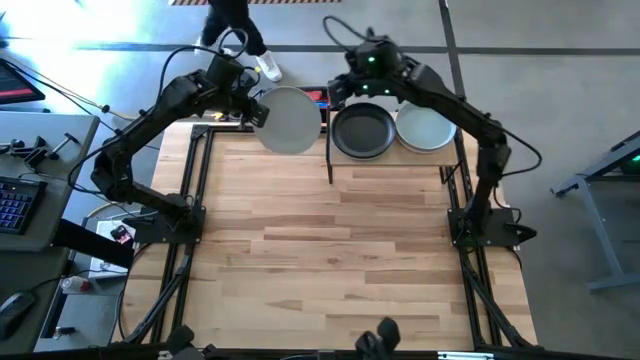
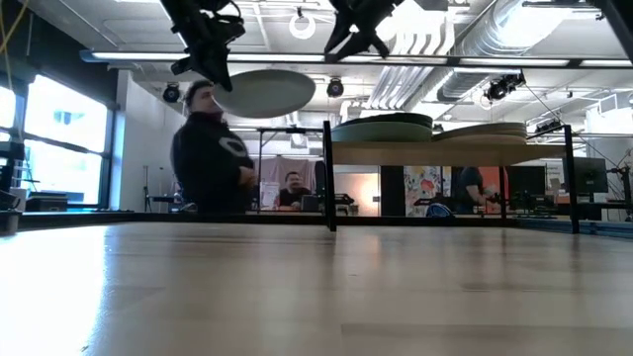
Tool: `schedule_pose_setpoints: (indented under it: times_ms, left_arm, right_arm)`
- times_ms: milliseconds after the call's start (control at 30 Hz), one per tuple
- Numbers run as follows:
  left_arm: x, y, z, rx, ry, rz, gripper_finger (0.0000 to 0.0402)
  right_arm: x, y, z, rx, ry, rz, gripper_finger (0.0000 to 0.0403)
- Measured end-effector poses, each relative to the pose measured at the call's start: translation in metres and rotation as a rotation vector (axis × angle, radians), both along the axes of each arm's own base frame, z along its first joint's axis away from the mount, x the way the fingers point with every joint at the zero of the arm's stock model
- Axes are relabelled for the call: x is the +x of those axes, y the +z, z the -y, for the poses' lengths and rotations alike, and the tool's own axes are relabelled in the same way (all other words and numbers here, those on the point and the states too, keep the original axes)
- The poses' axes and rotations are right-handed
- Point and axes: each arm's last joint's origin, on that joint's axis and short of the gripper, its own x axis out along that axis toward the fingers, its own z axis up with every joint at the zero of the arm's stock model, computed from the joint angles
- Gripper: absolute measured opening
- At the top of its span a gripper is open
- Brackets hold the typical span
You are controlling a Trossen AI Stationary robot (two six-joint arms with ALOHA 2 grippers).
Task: Place and stack plates onto a shelf
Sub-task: Stack the gray plate on top of the black plate on the shelf
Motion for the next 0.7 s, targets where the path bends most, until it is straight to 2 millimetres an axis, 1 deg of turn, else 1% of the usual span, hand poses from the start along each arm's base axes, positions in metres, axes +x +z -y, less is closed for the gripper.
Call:
schedule_pose_setpoints:
  times_ms: [167, 333, 500, 700]
  left_arm:
    - [0.0, 0.0, 0.0, -0.013, 0.019, 0.013, 0.0004]
    - [0.002, 0.0, 0.002, -0.056, 0.027, 0.055, 0.0004]
    - [0.006, 0.0, 0.006, -0.071, 0.022, 0.072, 0.0004]
    - [0.017, 0.003, 0.013, -0.057, -0.01, 0.105, 0.0004]
  right_arm:
    - [0.015, -0.01, -0.002, 0.044, 0.023, -0.067, 0.0113]
    - [0.027, -0.018, -0.011, 0.068, 0.066, -0.096, 0.0113]
    - [0.029, -0.022, -0.018, 0.103, 0.07, -0.119, 0.0113]
    - [0.029, -0.025, -0.025, 0.148, 0.068, -0.148, 0.0113]
